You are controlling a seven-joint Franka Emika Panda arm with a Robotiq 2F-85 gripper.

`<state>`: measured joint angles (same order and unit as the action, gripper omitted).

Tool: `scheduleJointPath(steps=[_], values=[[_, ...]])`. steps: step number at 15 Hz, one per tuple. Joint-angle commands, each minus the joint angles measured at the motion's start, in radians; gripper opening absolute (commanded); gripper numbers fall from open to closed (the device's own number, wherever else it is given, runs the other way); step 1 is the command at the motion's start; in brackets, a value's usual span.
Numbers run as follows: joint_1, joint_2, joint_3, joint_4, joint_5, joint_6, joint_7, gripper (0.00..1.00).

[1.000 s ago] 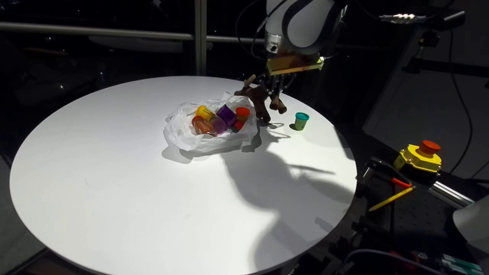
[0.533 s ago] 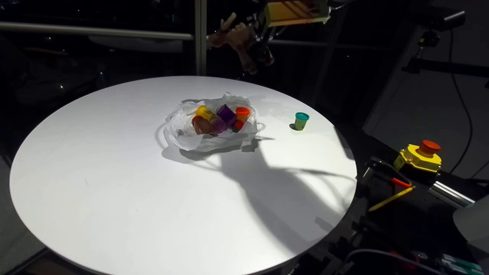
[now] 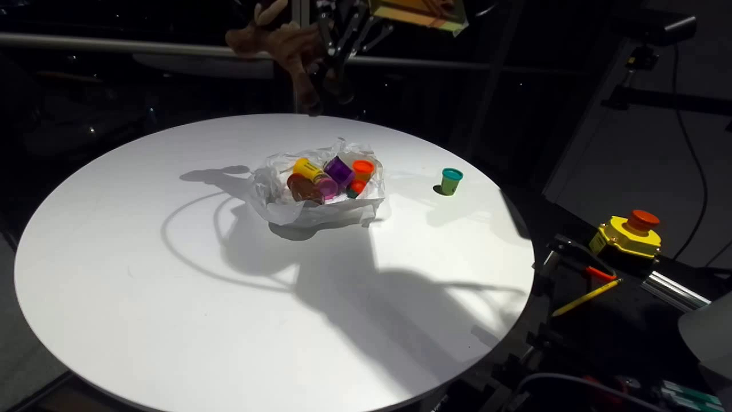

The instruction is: Put all the objects on the table in the white plastic bag

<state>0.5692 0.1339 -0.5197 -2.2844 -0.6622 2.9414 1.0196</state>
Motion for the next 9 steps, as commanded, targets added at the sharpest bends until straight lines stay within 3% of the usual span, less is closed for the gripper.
scheduleJointPath(steps=[1, 4, 6, 9], values=[[-0.194, 0.082, 0.253, -0.068, 0.282, 0.096, -0.233, 0.04], [-0.352, 0.168, 0.482, -0.047, 0.541, 0.06, -0.448, 0.04], [-0.512, 0.23, 0.639, 0.043, 0.683, -0.013, -0.607, 0.04], [-0.543, 0.267, 0.632, 0.131, 0.792, -0.074, -0.744, 0.04]])
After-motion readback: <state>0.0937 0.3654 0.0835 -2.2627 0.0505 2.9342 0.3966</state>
